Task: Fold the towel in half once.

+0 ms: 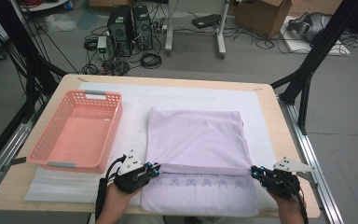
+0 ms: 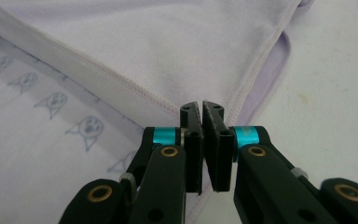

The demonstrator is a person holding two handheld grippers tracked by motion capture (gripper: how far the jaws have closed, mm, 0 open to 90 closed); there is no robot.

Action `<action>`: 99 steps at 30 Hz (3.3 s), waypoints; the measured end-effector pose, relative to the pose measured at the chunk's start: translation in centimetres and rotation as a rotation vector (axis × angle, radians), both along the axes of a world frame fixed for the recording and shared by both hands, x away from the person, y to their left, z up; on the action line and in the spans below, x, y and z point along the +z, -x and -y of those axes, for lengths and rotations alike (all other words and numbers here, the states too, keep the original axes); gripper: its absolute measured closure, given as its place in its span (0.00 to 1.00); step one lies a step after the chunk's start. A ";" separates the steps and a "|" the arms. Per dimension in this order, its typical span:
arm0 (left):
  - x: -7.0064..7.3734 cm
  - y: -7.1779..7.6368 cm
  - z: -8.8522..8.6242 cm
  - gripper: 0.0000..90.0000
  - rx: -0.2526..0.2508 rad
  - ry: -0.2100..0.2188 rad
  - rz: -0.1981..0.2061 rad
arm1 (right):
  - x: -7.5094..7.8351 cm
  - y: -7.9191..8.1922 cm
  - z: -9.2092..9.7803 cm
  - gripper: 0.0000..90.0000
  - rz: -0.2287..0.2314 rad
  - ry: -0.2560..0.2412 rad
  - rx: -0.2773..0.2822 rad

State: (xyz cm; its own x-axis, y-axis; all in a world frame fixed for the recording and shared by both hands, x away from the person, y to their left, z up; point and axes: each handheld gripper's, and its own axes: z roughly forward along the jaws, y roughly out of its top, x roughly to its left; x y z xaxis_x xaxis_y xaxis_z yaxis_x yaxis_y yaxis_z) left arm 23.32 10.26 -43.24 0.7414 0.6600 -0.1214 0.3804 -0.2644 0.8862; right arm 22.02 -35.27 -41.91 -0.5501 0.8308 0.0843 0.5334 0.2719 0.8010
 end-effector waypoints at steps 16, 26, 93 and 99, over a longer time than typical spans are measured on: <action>0.0 0.5 -1.7 0.47 0.064 0.082 -0.045 | 0.3 2.5 0.4 0.70 -0.001 -0.061 -0.011; -0.6 -3.8 -2.5 0.47 0.191 0.100 -0.085 | -0.8 -2.2 -0.7 0.65 -0.007 -0.010 -0.098; -1.5 -8.4 -0.1 0.72 0.191 -0.040 -0.175 | -2.0 -7.3 -3.0 0.98 -0.092 0.109 -0.117; -1.6 -7.1 0.6 1.00 0.129 -0.108 -0.122 | -1.5 -5.2 -2.2 0.98 -0.096 0.082 -0.078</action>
State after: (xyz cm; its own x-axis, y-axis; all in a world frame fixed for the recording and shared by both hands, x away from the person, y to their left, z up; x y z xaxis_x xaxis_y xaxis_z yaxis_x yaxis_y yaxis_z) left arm 30.47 9.66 -44.80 0.6339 0.7626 -0.1288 0.5204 -0.2972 0.8006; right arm 27.20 -33.03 -43.43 -0.4766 0.8768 0.0634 0.6285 0.2895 0.7219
